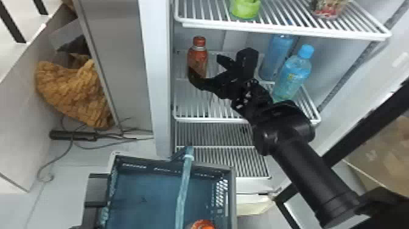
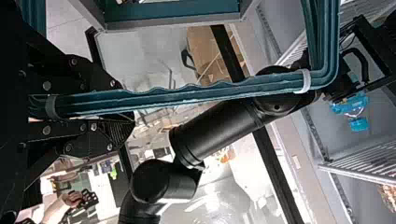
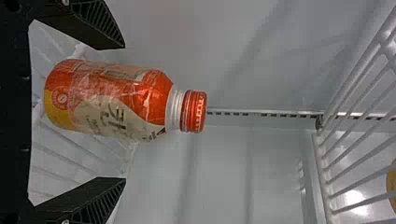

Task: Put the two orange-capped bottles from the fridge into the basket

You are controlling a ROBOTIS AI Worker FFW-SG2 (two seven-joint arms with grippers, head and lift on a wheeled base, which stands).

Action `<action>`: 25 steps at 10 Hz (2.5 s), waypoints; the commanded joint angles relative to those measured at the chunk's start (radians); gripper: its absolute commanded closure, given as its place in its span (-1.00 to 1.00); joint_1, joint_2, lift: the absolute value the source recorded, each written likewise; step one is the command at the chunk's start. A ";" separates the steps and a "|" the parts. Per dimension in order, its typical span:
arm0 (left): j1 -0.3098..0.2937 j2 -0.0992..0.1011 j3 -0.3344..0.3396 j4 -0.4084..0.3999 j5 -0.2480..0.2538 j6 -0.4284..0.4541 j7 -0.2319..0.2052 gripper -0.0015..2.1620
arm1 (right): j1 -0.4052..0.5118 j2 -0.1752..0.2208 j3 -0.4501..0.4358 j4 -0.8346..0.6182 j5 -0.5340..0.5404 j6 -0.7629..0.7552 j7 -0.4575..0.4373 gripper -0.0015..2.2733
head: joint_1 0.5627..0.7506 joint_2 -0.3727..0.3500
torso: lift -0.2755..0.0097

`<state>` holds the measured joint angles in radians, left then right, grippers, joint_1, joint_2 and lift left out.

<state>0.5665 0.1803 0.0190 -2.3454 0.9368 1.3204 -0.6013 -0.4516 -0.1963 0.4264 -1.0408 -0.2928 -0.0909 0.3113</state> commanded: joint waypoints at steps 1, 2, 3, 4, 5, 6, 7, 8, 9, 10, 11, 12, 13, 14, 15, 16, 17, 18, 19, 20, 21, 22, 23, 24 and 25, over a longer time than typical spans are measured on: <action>-0.005 0.001 -0.003 0.003 0.000 0.000 0.000 0.11 | -0.025 0.000 0.028 0.024 -0.014 -0.015 0.000 -0.98 | 0.41 -0.32 | -0.72; -0.005 0.001 -0.003 0.005 0.000 0.000 -0.002 0.11 | -0.025 0.000 0.032 0.024 -0.014 -0.015 0.000 -0.96 | 0.41 -0.31 | -0.72; -0.005 0.001 -0.003 0.005 0.000 0.000 -0.002 0.11 | -0.030 0.000 0.036 0.033 -0.016 -0.012 0.000 -0.84 | 0.41 -0.30 | -0.72; -0.005 0.001 -0.003 0.005 0.000 0.000 -0.002 0.11 | -0.034 0.000 0.046 0.051 -0.036 -0.010 -0.001 -0.57 | 0.41 -0.29 | -0.72; -0.005 0.001 -0.003 0.005 0.002 -0.002 -0.002 0.11 | -0.034 0.002 0.048 0.048 -0.050 0.020 -0.001 -0.24 | 0.41 -0.30 | -0.72; -0.007 0.001 -0.003 0.005 0.000 -0.002 -0.002 0.11 | -0.034 0.002 0.050 0.046 -0.048 0.022 -0.003 -0.22 | 0.41 -0.29 | -0.72; -0.007 0.001 -0.005 0.008 0.000 -0.002 -0.002 0.11 | -0.034 0.002 0.050 0.041 -0.046 0.022 -0.006 -0.21 | 0.41 -0.29 | -0.72; -0.012 0.001 -0.005 0.010 0.000 -0.002 -0.002 0.11 | -0.034 0.000 0.050 0.038 -0.044 0.022 -0.006 -0.21 | 0.41 -0.29 | -0.72; -0.014 0.004 -0.011 0.010 0.000 -0.002 -0.002 0.11 | -0.034 -0.002 0.050 0.038 -0.042 0.017 -0.008 -0.22 | 0.41 -0.29 | -0.72; -0.017 0.005 -0.011 0.013 0.000 -0.002 -0.002 0.11 | -0.034 -0.005 0.050 0.038 -0.040 -0.005 -0.008 -0.21 | 0.41 -0.29 | -0.72; -0.014 0.005 -0.011 0.013 0.002 -0.010 -0.002 0.11 | -0.025 -0.008 0.048 0.028 -0.036 -0.034 -0.008 -0.21 | 0.41 -0.29 | -0.72; -0.014 0.005 -0.009 0.013 0.002 -0.012 -0.003 0.11 | 0.000 -0.009 0.024 0.004 -0.002 -0.047 -0.009 -0.21 | 0.41 -0.30 | -0.72; -0.009 0.005 -0.007 0.013 0.002 -0.017 -0.003 0.11 | 0.022 -0.009 0.004 -0.016 0.010 -0.071 -0.014 -0.21 | 0.41 -0.30 | -0.72; -0.009 0.004 -0.005 0.013 0.004 -0.020 -0.003 0.11 | 0.054 -0.011 -0.022 -0.048 0.024 -0.079 -0.015 -0.21 | 0.41 -0.31 | -0.72; -0.007 0.004 -0.003 0.013 0.004 -0.020 -0.005 0.11 | 0.091 -0.015 -0.051 -0.099 0.038 -0.079 -0.015 -0.21 | 0.41 -0.33 | -0.72; -0.005 0.004 -0.001 0.013 0.006 -0.020 -0.005 0.11 | 0.140 -0.015 -0.091 -0.168 0.048 -0.079 -0.015 -0.21 | 0.41 -0.35 | -0.72; -0.002 0.004 0.001 0.013 0.006 -0.022 -0.006 0.11 | 0.179 -0.015 -0.117 -0.217 0.048 -0.076 -0.014 -0.21 | 0.41 -0.38 | -0.72; 0.000 0.002 0.005 0.013 0.006 -0.022 -0.008 0.11 | 0.216 -0.020 -0.131 -0.261 0.040 -0.066 -0.008 -0.21 | 0.41 -0.41 | -0.72; 0.005 0.001 0.007 0.013 0.006 -0.022 -0.009 0.11 | 0.267 -0.020 -0.163 -0.337 0.044 -0.037 0.008 -0.21 | 0.41 -0.42 | -0.72; 0.010 -0.001 0.011 0.013 0.006 -0.022 -0.009 0.11 | 0.321 -0.021 -0.193 -0.426 0.054 0.010 0.019 -0.21 | 0.41 -0.43 | -0.72; 0.010 -0.001 0.011 0.013 0.006 -0.022 -0.009 0.11 | 0.358 -0.028 -0.207 -0.482 0.058 0.034 0.035 -0.21 | 0.41 -0.45 | -0.72; 0.010 -0.001 0.011 0.013 0.006 -0.022 -0.009 0.11 | 0.400 -0.034 -0.225 -0.546 0.056 0.052 0.049 -0.21 | 0.41 -0.46 | -0.72; 0.010 -0.002 0.011 0.013 0.006 -0.022 -0.009 0.11 | 0.456 -0.034 -0.251 -0.632 0.058 0.091 0.055 -0.21 | 0.41 -0.47 | -0.72; 0.018 -0.004 0.017 0.013 0.008 -0.022 -0.009 0.11 | 0.498 -0.034 -0.269 -0.683 0.056 0.113 0.063 -0.22 | 0.41 -0.48 | -0.72; 0.020 -0.004 0.017 0.010 0.008 -0.022 -0.009 0.11 | 0.542 -0.034 -0.289 -0.745 0.054 0.145 0.080 -0.22 | 0.41 -0.51 | -0.72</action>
<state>0.5847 0.1767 0.0352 -2.3330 0.9450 1.2983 -0.6113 0.0619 -0.2302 0.1500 -1.7452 -0.2376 0.0328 0.3880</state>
